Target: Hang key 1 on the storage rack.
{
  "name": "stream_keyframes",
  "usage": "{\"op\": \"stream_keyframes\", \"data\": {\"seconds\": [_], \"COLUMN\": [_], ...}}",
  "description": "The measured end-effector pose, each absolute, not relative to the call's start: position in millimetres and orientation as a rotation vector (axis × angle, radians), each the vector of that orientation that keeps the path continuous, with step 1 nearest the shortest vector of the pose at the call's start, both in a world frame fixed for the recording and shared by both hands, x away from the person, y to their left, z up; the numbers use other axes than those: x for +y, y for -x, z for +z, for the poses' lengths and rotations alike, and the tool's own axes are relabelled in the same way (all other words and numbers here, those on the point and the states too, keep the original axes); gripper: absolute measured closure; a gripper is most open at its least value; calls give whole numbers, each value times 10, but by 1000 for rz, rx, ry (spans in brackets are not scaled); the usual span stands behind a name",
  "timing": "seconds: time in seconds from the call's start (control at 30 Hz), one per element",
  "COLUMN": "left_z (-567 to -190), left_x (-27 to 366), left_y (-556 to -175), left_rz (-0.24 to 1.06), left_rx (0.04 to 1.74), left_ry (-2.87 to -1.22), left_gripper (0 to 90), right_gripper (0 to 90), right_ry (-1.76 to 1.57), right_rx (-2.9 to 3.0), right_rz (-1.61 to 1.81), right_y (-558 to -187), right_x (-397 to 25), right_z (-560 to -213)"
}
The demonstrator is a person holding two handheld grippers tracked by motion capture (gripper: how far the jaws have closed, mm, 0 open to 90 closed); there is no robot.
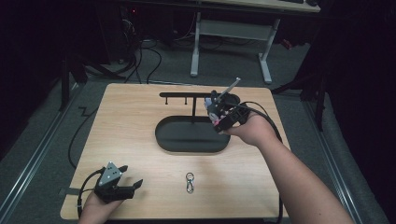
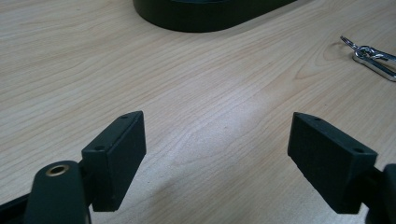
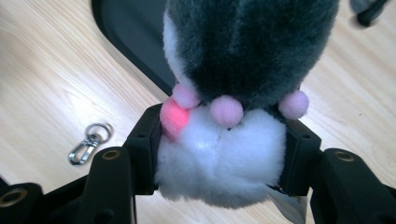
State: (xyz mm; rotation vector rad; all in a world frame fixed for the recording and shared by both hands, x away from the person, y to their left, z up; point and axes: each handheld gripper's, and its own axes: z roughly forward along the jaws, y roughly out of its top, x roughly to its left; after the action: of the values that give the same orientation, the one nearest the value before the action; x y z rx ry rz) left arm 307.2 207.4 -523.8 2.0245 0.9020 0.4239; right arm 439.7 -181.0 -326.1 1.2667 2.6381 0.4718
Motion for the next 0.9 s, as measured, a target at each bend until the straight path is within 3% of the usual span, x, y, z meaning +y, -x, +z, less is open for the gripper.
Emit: {"op": "stream_keyframes", "data": {"seconds": [0.2, 0.37, 0.9], "left_z": [-5239, -5252, -5268], "left_x": [2057, 2090, 2059], "left_y": [-3067, -3075, -3068], "left_rz": [432, 425, 426], "left_rx": [897, 912, 916], "left_ry": [-2025, -2026, -2035], "left_gripper": [201, 202, 203], "right_gripper": [444, 444, 444], "right_ry": [-1274, -1335, -1503], "right_rx": [2591, 2575, 2569], "right_rz": [562, 595, 605], "right_y": [-4491, -4581, -4337], "right_x": [-1837, -1971, -2492], "right_z": [-3114, -3252, -3687]}}
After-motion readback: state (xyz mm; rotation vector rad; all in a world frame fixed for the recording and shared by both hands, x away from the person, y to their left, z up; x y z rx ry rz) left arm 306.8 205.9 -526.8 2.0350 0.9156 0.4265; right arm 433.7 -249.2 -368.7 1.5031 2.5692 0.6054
